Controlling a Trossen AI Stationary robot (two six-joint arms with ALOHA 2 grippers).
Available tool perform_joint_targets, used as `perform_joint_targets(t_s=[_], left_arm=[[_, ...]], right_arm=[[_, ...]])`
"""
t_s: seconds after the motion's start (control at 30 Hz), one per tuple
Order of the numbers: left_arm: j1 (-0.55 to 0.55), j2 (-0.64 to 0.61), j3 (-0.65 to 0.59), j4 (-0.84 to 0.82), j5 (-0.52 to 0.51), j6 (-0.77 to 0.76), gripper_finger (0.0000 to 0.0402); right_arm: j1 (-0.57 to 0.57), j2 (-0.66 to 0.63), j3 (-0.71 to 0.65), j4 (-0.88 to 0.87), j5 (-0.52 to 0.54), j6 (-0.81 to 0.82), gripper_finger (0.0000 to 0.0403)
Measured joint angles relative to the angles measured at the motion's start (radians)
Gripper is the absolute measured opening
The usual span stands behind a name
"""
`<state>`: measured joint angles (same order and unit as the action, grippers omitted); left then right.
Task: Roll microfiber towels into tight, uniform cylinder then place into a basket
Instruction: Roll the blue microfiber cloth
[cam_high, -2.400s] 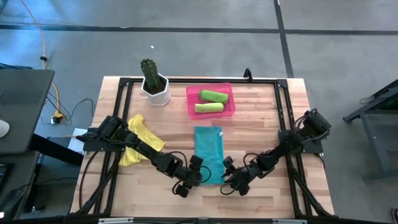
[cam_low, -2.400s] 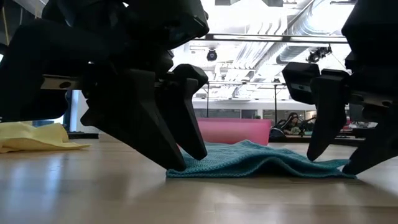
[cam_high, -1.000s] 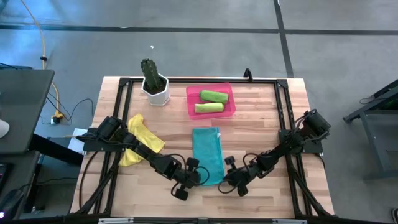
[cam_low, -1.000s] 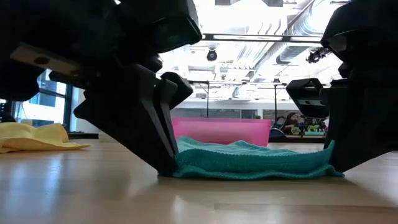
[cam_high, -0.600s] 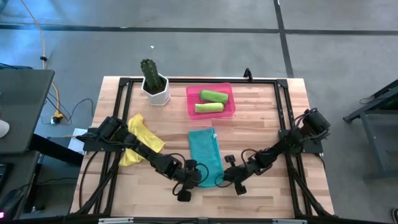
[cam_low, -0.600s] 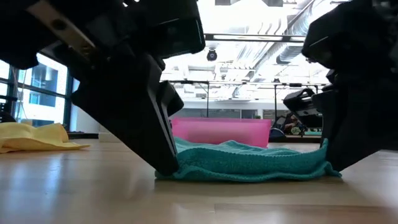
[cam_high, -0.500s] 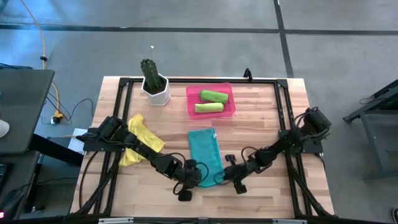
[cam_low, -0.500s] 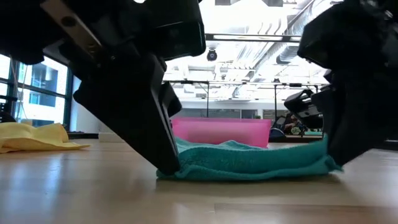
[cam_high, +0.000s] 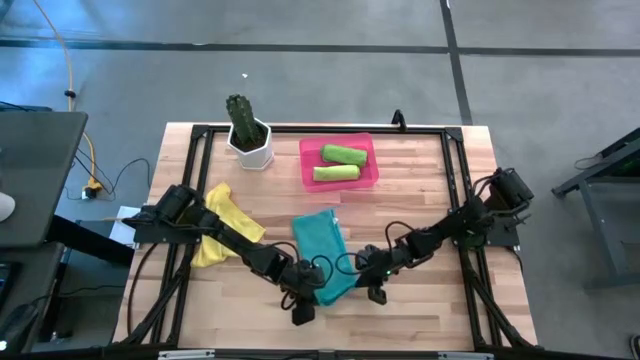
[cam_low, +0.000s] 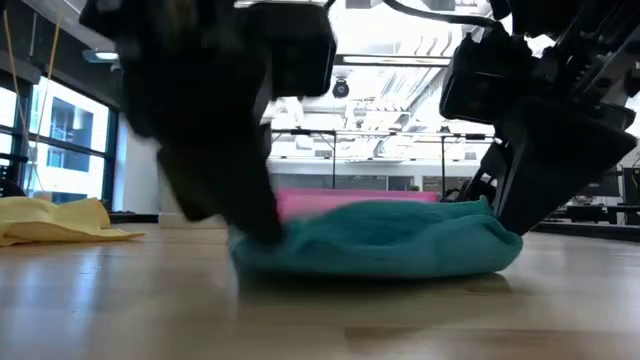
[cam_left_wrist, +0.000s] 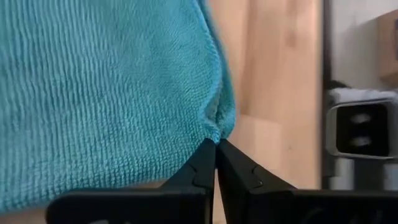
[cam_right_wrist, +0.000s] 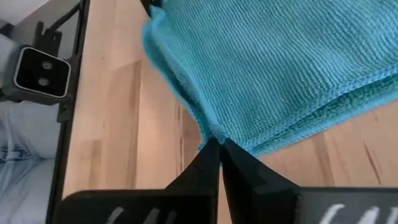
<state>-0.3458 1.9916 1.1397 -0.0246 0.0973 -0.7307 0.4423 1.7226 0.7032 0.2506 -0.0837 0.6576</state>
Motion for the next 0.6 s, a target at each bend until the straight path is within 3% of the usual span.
perform_joint_targets(t_s=[0.2, 0.6], left_arm=[[0.0, -0.068, 0.001, -0.024, -0.042, -0.016, 0.0], [-0.03, -0.077, 0.001, -0.213, -0.224, -0.251, 0.0]], right_arm=[[0.0, 0.0, 0.0, -0.002, 0.0, 0.078, 0.0], [0.0, -0.001, 0.002, 0.001, 0.043, 0.148, 0.0]])
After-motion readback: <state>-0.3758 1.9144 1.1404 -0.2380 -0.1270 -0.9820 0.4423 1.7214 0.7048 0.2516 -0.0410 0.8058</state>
